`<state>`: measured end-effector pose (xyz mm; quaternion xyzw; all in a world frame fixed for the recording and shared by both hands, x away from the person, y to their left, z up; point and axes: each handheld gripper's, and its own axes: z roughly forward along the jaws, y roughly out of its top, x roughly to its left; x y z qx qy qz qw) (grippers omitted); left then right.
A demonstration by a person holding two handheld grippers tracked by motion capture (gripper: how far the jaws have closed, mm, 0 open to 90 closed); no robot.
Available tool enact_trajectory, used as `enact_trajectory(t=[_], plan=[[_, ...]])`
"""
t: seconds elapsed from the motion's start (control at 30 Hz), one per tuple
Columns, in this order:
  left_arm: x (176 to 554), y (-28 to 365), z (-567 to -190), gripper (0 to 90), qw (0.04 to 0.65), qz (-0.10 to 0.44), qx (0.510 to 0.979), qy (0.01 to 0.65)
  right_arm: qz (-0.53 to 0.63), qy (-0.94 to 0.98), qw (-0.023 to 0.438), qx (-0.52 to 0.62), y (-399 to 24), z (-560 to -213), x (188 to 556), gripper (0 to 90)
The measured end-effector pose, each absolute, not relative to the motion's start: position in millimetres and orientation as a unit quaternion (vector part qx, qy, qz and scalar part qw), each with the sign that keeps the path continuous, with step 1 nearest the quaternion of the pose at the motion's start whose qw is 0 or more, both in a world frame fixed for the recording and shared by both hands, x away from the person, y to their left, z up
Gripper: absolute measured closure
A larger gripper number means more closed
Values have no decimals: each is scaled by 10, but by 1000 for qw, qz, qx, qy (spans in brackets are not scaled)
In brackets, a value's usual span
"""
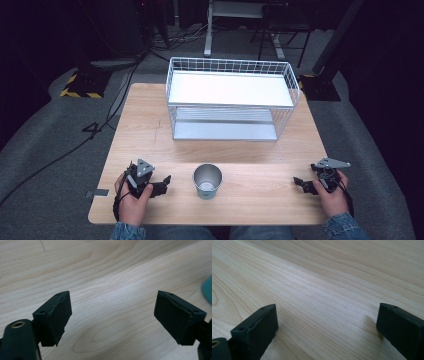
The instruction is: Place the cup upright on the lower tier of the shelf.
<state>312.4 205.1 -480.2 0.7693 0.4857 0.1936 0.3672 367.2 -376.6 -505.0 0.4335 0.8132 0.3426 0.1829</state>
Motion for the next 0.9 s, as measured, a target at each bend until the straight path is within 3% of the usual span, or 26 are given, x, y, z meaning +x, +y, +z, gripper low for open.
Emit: enact_trajectory(t=[0.6, 0.9], plan=[[2690, 1814, -4513, 154, 422, 194, 769, 438, 340, 813, 184, 434, -3767, -5053, 3680, 26], [2567, 1657, -4578, 154, 435, 186, 768, 431, 340, 813, 184, 435, -3767, -5052, 3681, 25]])
